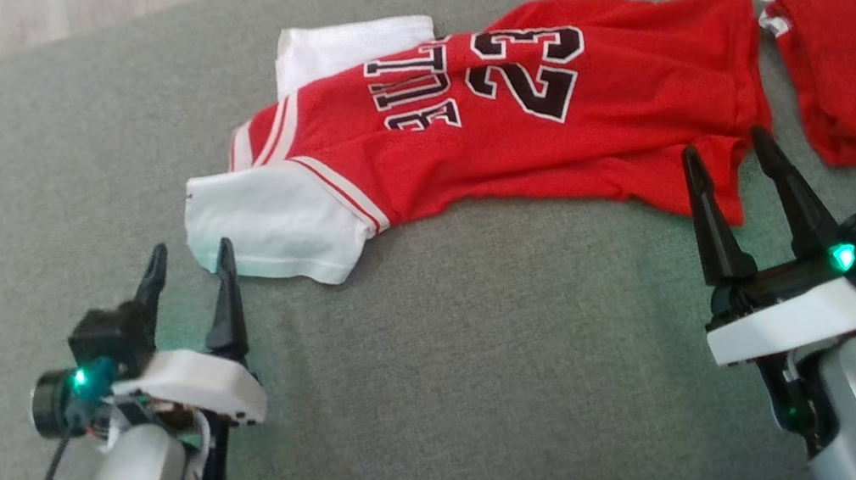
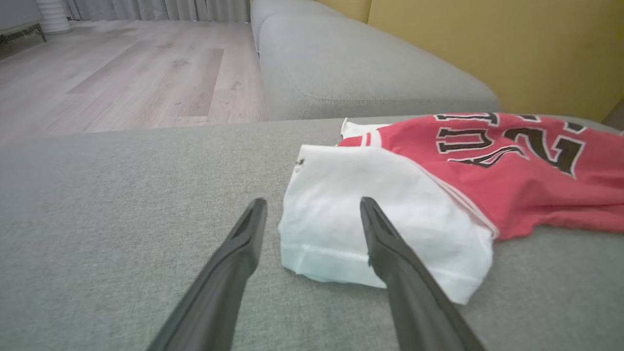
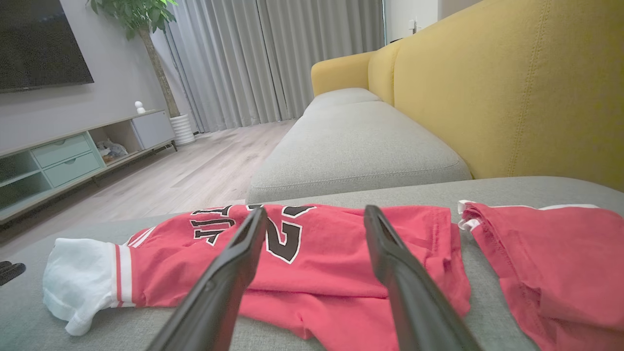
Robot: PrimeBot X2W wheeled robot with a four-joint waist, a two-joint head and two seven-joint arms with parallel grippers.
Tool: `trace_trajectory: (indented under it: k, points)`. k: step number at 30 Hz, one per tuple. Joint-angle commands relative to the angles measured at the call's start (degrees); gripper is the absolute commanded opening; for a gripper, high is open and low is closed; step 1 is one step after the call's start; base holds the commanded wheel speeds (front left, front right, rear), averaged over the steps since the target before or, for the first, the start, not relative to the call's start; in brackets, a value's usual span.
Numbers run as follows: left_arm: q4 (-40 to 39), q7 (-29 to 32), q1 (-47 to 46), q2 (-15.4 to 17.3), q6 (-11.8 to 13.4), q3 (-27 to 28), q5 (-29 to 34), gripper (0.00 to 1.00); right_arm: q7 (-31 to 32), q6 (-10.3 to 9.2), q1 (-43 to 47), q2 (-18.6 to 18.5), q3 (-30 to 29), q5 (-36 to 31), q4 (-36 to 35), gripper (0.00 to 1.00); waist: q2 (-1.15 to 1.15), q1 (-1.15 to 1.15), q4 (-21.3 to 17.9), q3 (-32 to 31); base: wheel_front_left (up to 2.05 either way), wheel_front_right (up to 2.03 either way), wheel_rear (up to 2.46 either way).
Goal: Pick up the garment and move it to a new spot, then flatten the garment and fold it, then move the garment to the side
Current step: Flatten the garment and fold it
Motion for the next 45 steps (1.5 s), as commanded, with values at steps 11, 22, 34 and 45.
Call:
trace_trajectory:
  k: [11, 22, 34, 45]
  points:
    - [8.5, 3.2, -9.8, 3.2, -1.2, 0.8, 1.7, 1.00, -0.6, -0.04, -3.4, -0.1, 1.9, 0.6, -2.3, 1.00, 0.00, -0.01, -2.6, 4.1, 0.00, 0.00, 0.00]
    - [14.9, 5.8, -11.5, 2.2, -3.0, -1.3, 1.3, 0.00, -0.6, -0.04, -3.7, -0.1, 1.5, 0.9, -1.6, 1.00, 0.00, -0.01, -2.7, 3.5, 0.00, 0.00, 0.00]
    - [11.9, 0.3, -7.8, 1.6, -2.4, -0.7, 0.1, 0.00, -0.6, -0.04, -2.0, -0.1, 1.1, 0.4, 0.2, 1.00, 0.00, -0.01, 0.1, -2.7, 0.00, 0.00, 0.00]
    - [2.7, 1.7, 1.3, 3.8, -0.4, -1.1, -1.2, 0.00, -0.6, -0.04, 1.0, -0.1, 0.8, -0.3, 2.5, 1.00, 0.00, -0.01, 4.3, -8.4, 0.00, 0.00, 0.00]
